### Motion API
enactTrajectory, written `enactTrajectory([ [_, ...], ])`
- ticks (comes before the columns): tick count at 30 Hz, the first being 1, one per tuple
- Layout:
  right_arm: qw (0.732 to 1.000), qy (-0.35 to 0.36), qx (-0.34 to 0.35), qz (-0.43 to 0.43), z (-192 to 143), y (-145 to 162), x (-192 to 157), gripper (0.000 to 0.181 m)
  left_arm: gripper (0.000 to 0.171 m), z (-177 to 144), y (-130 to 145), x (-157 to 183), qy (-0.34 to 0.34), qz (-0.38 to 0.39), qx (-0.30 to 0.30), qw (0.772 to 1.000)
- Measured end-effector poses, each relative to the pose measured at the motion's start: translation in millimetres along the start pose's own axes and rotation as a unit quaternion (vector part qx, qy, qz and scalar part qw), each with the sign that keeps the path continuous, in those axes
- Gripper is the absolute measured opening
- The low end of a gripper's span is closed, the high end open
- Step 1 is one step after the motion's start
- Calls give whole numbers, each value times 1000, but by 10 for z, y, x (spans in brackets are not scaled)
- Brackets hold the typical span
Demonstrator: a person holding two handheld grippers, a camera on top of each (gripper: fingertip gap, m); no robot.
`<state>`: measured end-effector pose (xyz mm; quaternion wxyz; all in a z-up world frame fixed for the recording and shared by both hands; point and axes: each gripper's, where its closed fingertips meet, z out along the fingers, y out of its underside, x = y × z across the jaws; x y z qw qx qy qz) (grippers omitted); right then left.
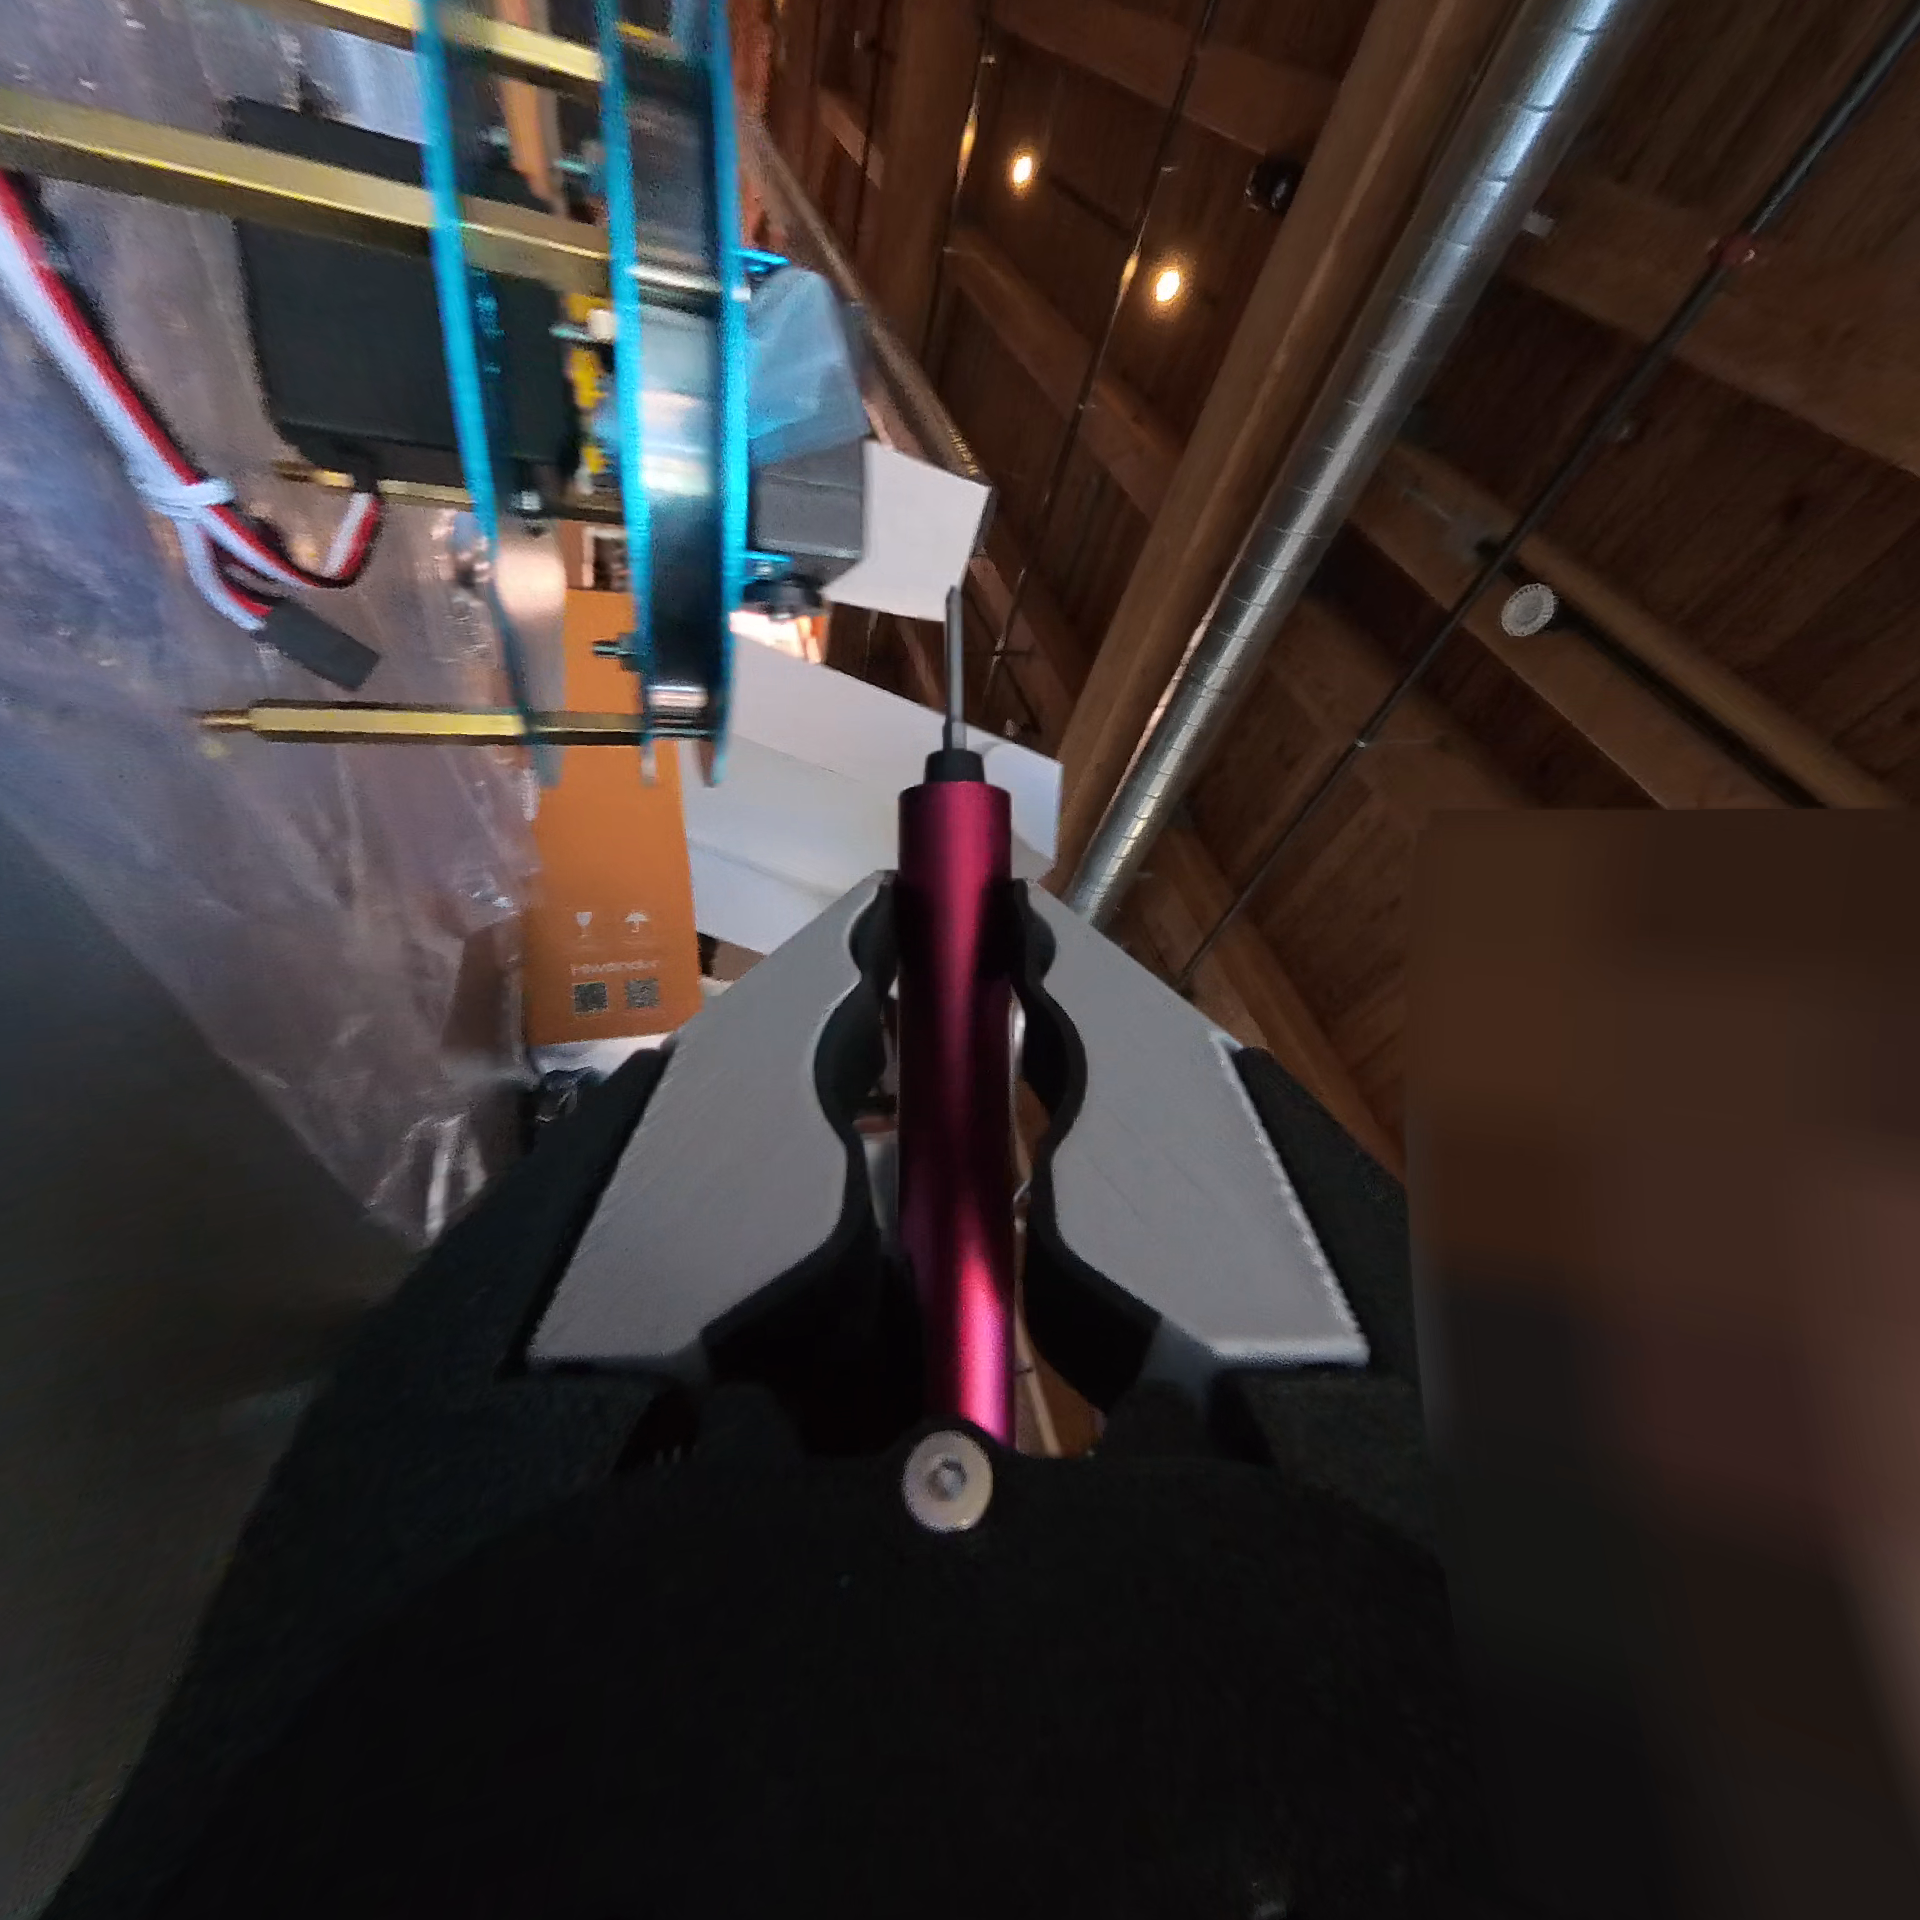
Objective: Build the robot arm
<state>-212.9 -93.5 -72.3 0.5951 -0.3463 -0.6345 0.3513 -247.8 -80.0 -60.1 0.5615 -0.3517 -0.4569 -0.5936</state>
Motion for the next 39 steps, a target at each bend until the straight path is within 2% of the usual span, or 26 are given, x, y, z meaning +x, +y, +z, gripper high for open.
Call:
enactTrajectory([
  [3,999,-19,15,-23,-62,-31,-63,55,19,41,-16,175,39,-28,13,999],
  [6,996,-23,76,-39,-137,-295,-94,57,19,81,-30,222,52,-31,41,997],
  [9,991,-8,96,-88,-189,-399,-91,48,19,102,15,296,75,-47,34,996],
  [12,992,4,104,-67,-253,-405,1,48,19,78,94,396,96,-54,29,993],
  [15,986,8,135,-96,-339,-512,-15,46,20,35,177,467,120,-91,32,988],
  [19,978,6,169,-118,-408,-622,-64,45,20,-40,220,534,116,-94,48,988],
  [24,979,-9,168,-115,-407,-604,-139,48,19,-162,167,481,125,-110,82,983],
  [27,982,-22,171,-77,-368,-578,-131,56,19,-196,159,503,108,-56,82,989],
  [32,982,-4,186,-9,-407,-606,93,49,18,-184,204,493,71,18,50,996],
  [36,979,-3,182,-97,-365,-613,-3,53,19,-69,316,571,43,75,-24,996],
  [39,969,1,189,-156,-324,-670,-66,57,19,107,515,769,9,207,-122,971],
])
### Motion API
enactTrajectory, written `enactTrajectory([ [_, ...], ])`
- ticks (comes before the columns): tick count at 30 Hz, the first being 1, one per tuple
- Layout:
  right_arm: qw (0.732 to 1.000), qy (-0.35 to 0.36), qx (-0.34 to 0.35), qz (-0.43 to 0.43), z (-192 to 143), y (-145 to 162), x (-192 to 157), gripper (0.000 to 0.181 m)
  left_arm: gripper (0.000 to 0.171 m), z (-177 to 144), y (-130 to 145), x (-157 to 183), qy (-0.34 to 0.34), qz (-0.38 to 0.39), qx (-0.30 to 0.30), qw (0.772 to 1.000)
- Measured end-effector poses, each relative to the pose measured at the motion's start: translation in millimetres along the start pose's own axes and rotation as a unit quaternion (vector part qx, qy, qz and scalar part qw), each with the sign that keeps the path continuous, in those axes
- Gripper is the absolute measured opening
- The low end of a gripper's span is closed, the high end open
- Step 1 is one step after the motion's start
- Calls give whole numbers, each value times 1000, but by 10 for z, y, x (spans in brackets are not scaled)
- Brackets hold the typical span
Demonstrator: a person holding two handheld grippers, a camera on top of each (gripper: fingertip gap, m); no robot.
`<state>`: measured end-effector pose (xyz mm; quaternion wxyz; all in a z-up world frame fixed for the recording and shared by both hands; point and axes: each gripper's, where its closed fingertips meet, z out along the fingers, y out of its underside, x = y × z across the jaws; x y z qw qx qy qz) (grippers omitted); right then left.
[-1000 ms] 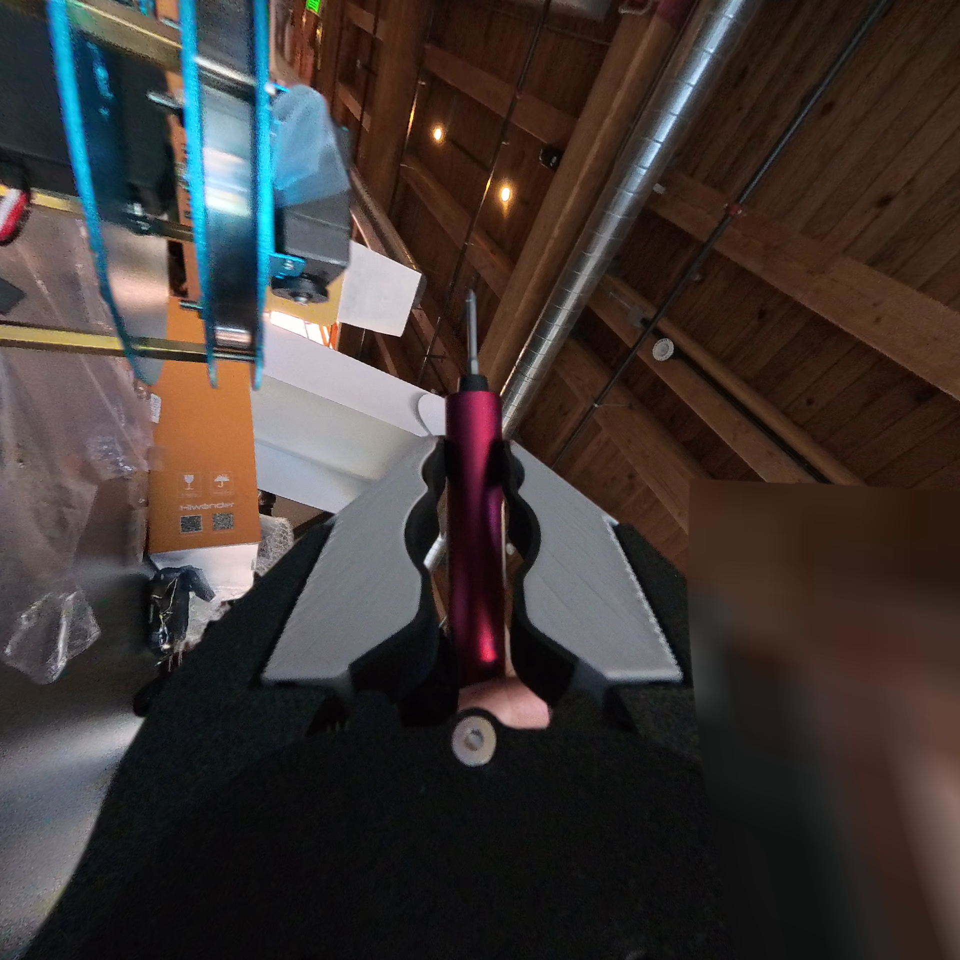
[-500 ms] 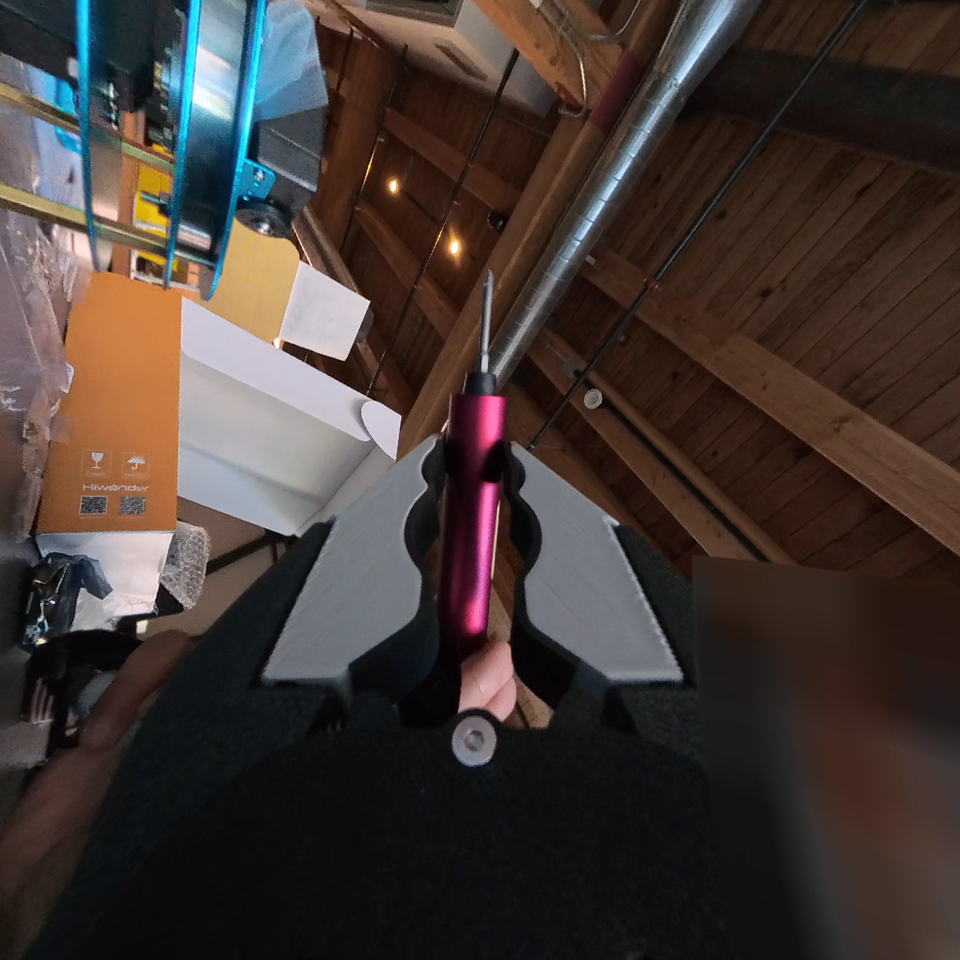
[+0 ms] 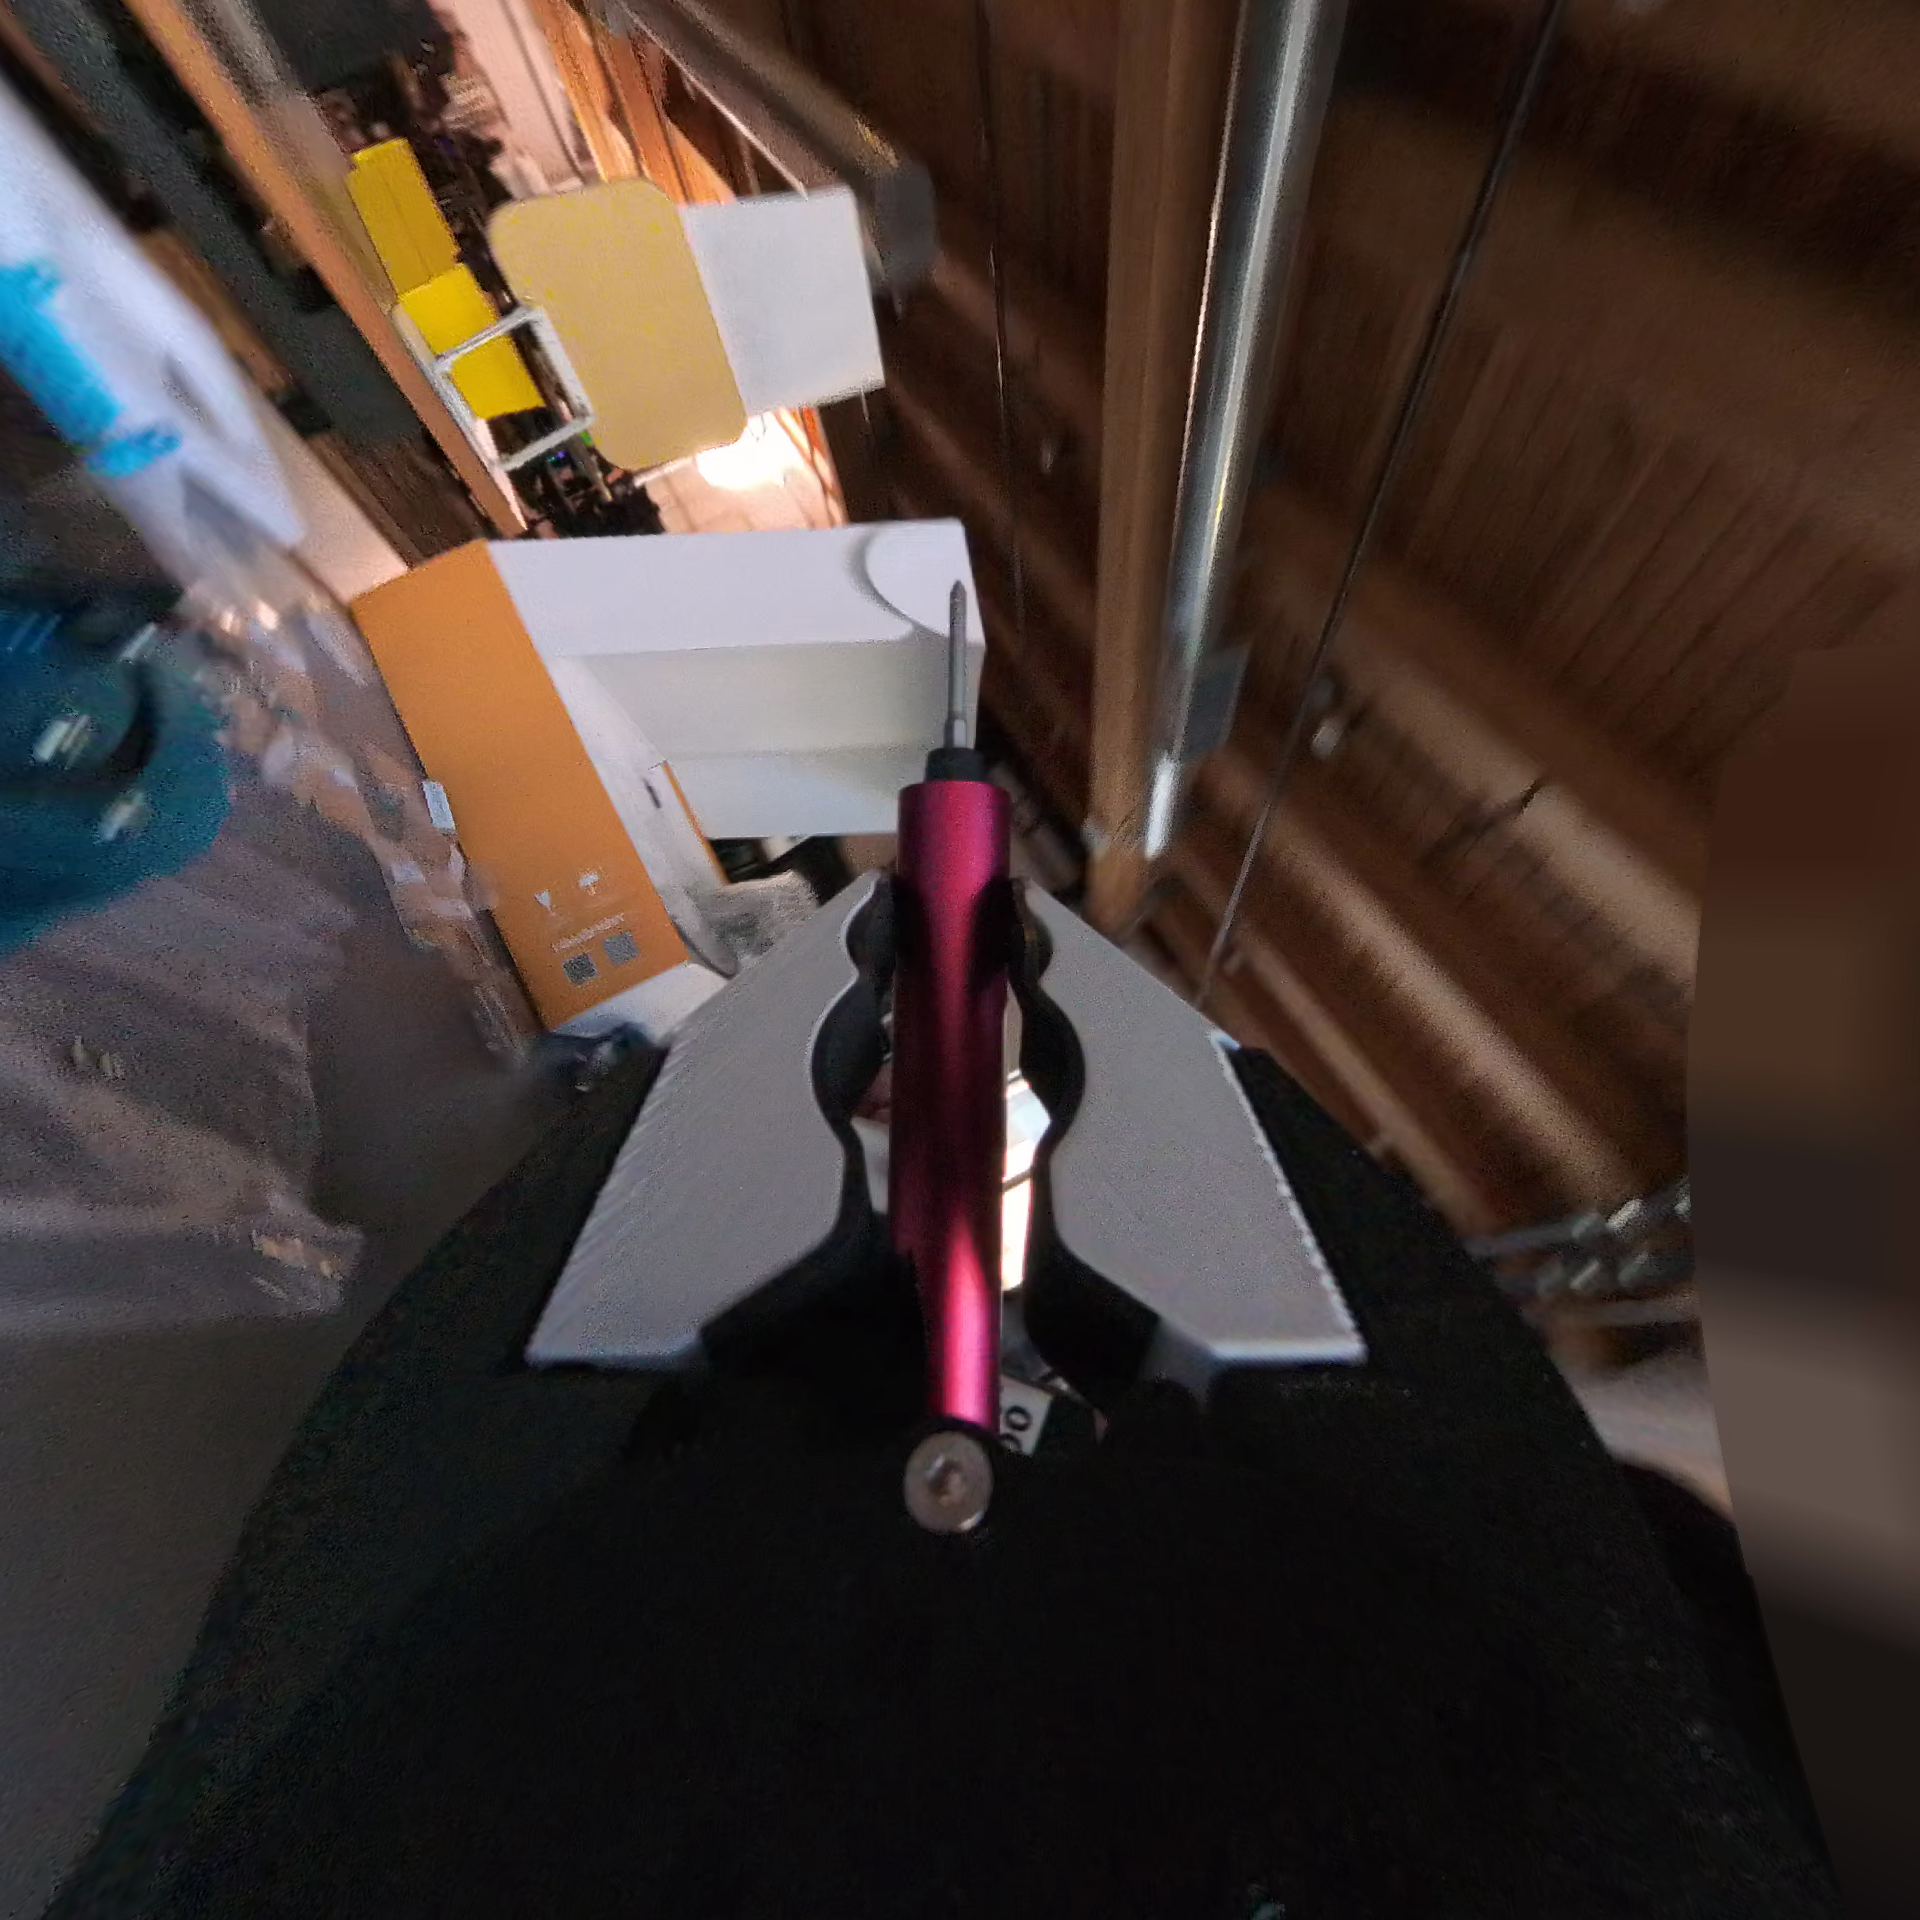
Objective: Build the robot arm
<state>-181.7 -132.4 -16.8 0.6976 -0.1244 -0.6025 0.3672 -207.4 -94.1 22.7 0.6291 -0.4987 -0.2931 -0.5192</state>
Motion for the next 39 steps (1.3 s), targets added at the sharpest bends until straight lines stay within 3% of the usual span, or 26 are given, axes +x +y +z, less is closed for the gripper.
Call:
enactTrajectory([
  [2,999,13,21,-40,53,-83,83,56,19,142,1,262,-7,105,-65,992],
  [5,995,35,56,-72,179,-247,339,58,19,340,-29,645,-23,242,-138,960],
  [8,991,79,100,-46,253,-452,748,60,19,524,-121,994,-30,317,-179,931],
  [10,984,118,133,-30,275,-609,1029,62,19,660,-224,1161,-36,311,-192,930],
  [12,975,152,159,-31,310,-748,1258,63,19,825,-311,1367,-24,268,-196,943],
  [15,961,193,190,-49,430,-897,1494,62,19,1086,-463,1810,31,216,-167,962],
  [21,914,282,292,-11,322,-1484,2237,66,19,1343,-592,2388,87,216,-112,966],
  [24,905,308,292,-24,327,-1577,2404,61,19,1362,-565,2408,90,210,-92,969],
  [28,891,328,314,-2,129,-1582,2549,28,19,1290,-505,2347,94,205,-81,971],
  [30,901,302,310,16,130,-1559,2577,34,20,1226,-528,2321,97,210,-69,970],
  [35,946,214,245,8,298,-1434,2396,26,19,1126,-547,2197,102,208,-65,971],
  [39,959,183,217,12,304,-1325,2319,24,20,1084,-524,2092,108,195,-50,974],
])
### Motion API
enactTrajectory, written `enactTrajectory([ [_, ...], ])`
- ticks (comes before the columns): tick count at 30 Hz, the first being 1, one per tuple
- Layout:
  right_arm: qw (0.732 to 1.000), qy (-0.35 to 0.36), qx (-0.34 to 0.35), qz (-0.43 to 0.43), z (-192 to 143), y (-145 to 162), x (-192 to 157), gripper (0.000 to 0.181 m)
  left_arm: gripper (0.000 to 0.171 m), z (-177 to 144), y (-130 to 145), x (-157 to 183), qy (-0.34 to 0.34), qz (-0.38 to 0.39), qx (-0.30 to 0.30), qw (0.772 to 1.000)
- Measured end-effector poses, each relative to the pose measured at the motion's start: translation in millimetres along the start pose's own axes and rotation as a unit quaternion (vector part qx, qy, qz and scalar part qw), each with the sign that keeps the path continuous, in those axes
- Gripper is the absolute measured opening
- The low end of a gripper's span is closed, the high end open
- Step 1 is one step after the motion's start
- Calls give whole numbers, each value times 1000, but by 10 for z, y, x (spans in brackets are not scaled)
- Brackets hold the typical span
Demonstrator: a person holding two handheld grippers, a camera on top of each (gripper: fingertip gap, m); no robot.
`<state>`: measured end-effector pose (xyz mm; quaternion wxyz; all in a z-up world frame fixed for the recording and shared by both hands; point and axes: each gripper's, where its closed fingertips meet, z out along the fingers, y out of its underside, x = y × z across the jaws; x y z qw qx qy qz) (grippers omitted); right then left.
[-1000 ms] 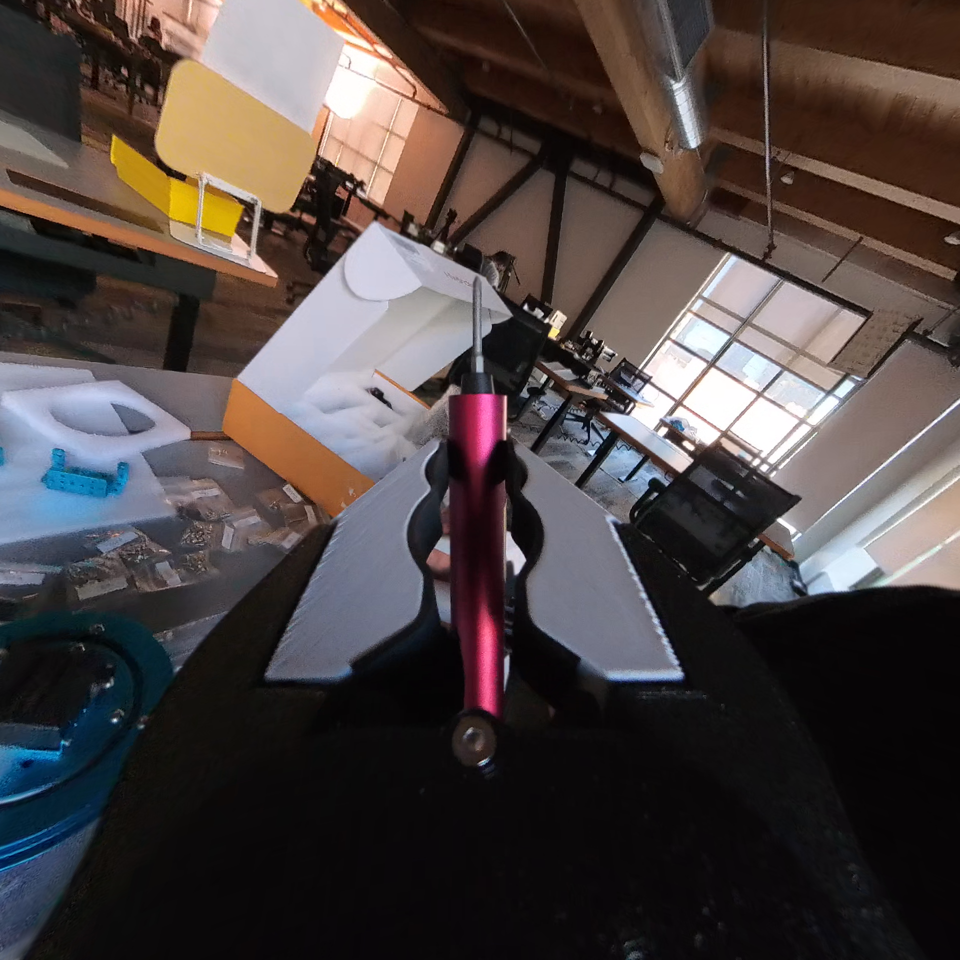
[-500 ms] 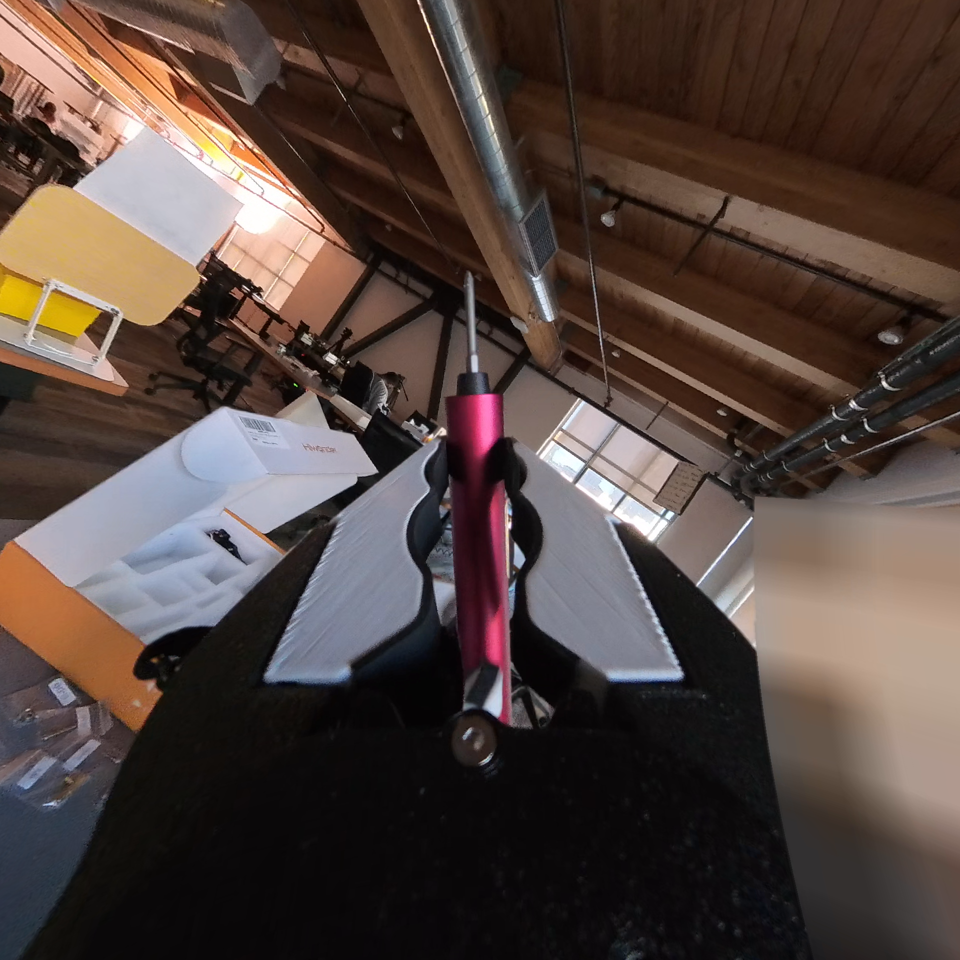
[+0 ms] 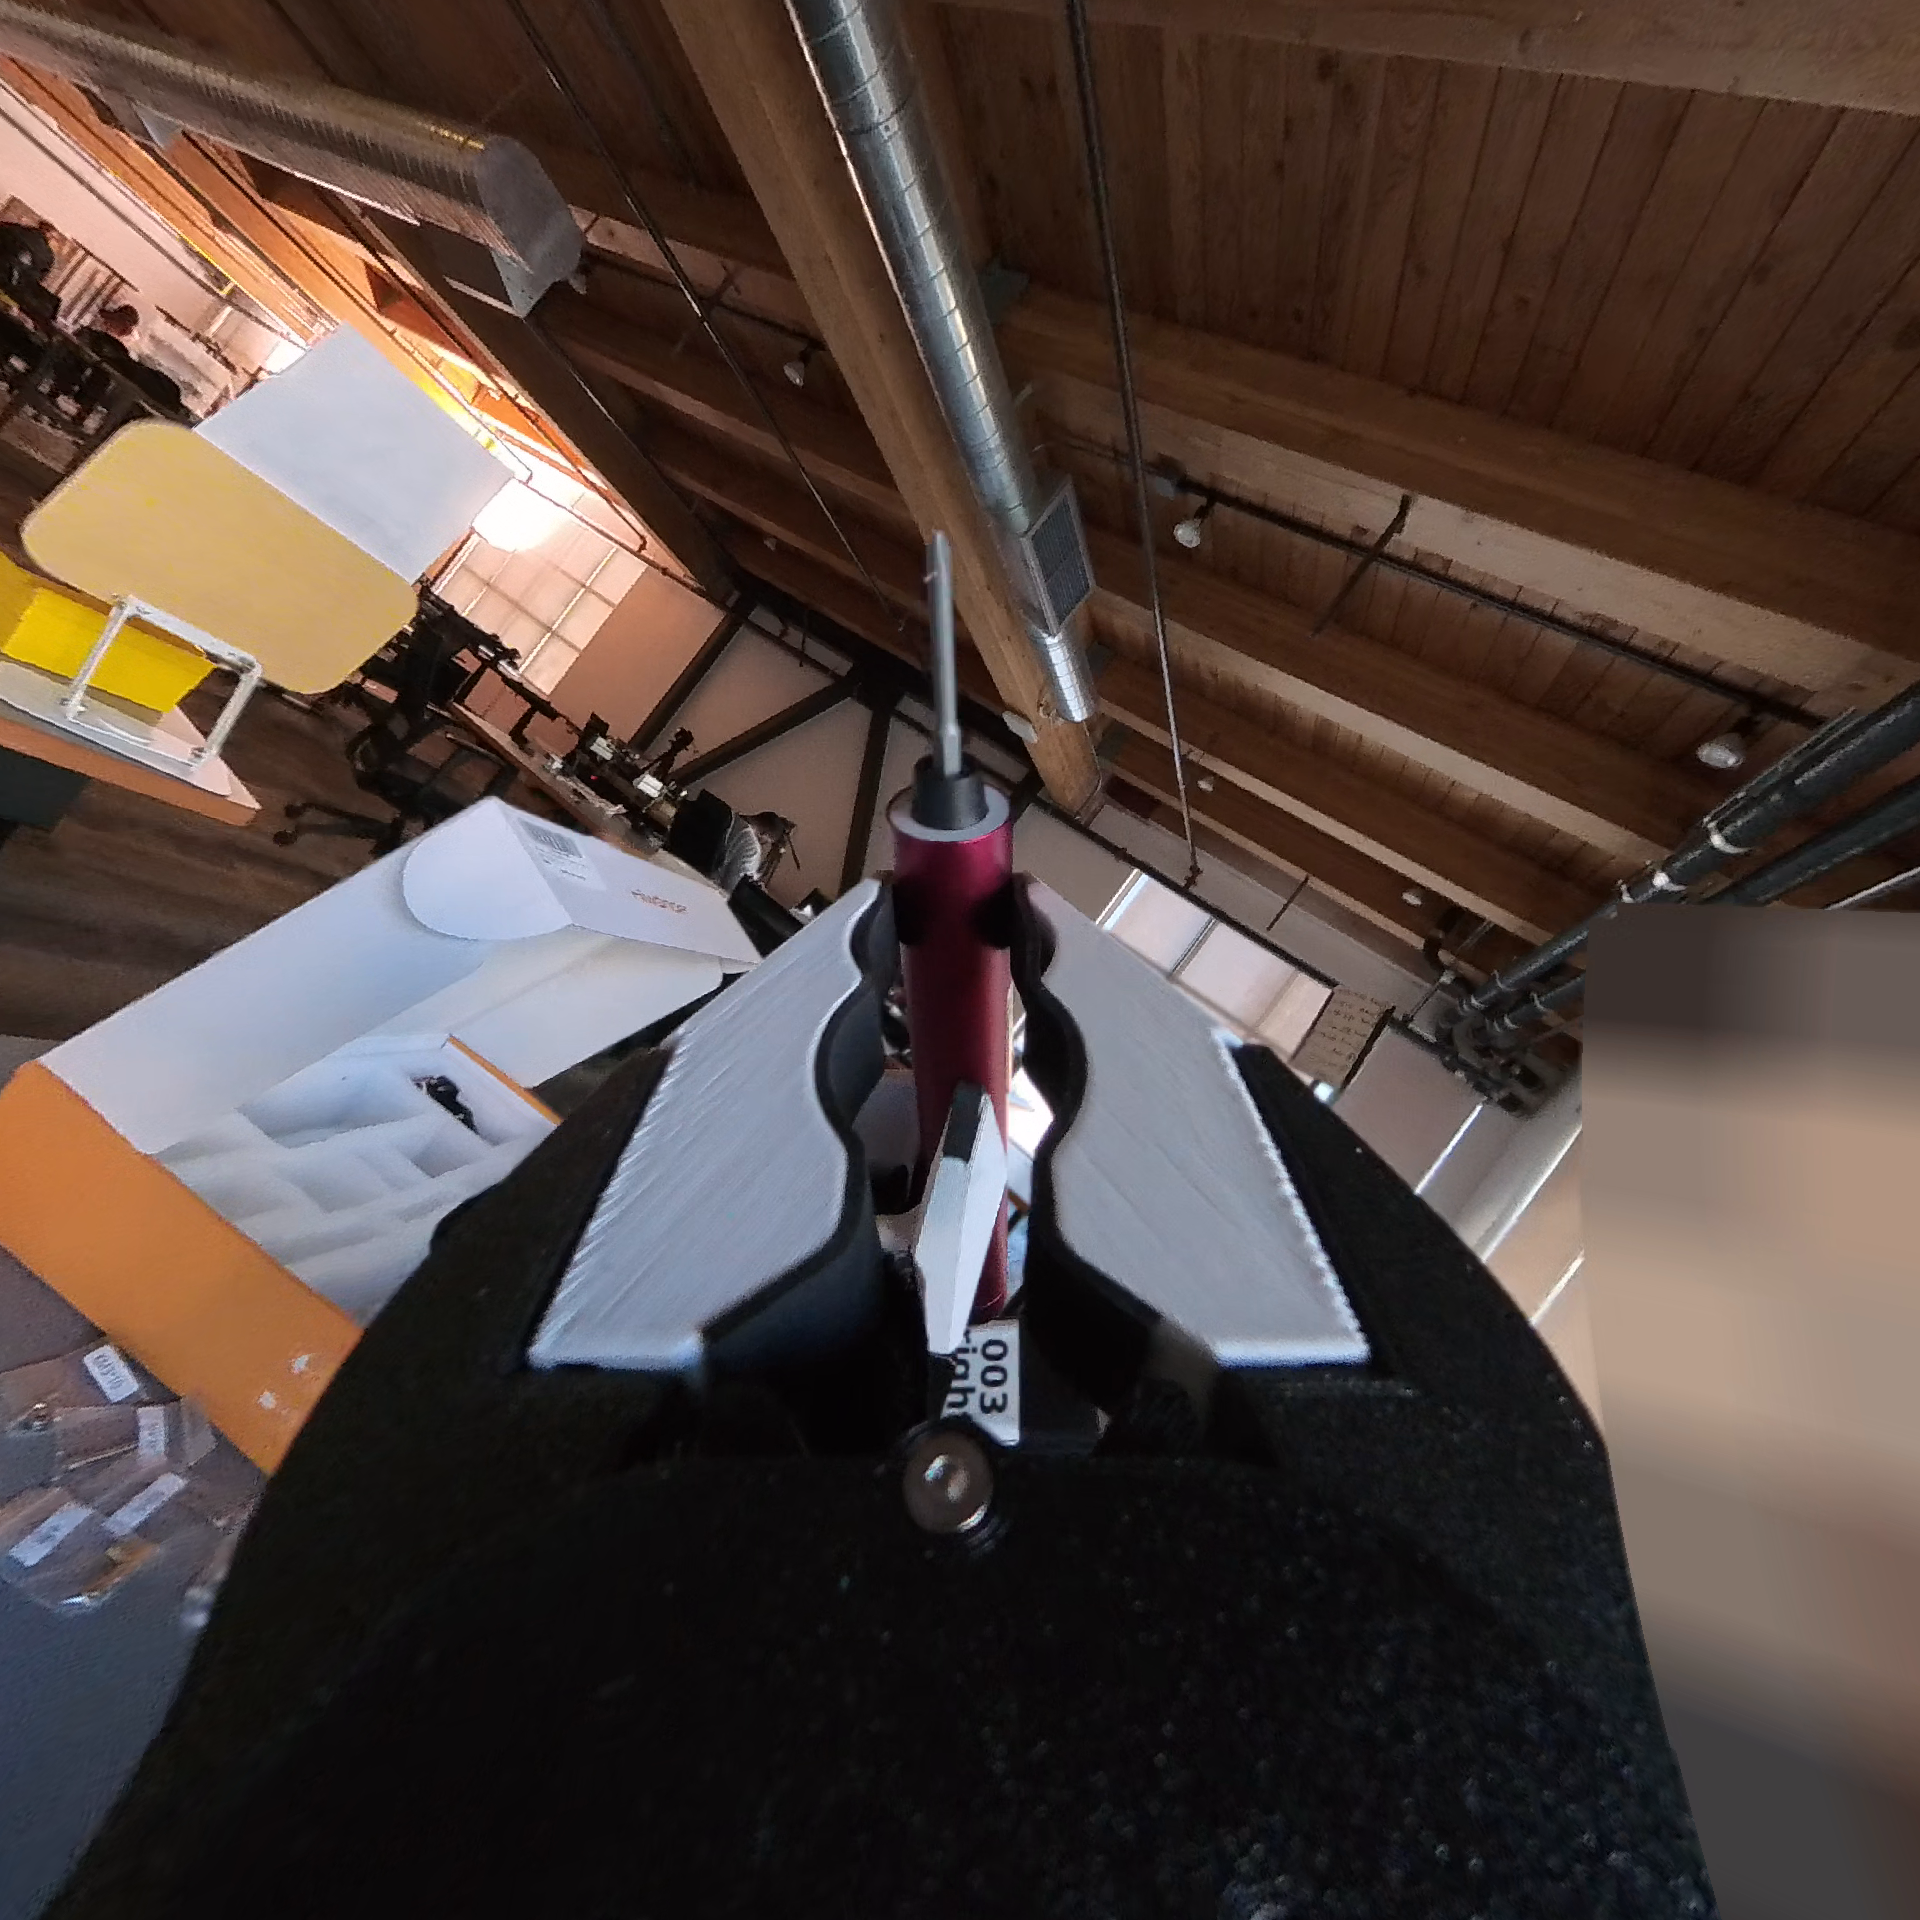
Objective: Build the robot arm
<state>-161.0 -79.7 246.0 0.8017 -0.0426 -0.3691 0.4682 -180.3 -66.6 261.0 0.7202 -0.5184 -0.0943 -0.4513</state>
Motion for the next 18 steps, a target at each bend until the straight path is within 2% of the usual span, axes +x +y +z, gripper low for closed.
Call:
enactTrajectory([
  [7,997,-53,-58,22,-41,243,-126,25,20,-100,-12,-337,-14,-92,40,995],
  [12,992,-83,-88,29,-47,405,-237,27,19,-283,26,-678,-12,-199,105,974],
  [14,989,-97,-106,25,-55,502,-321,27,19,-345,70,-803,-21,-207,131,969],
  [18,983,-114,-136,37,-94,671,-410,26,19,-398,52,-830,-17,-183,159,970],
])
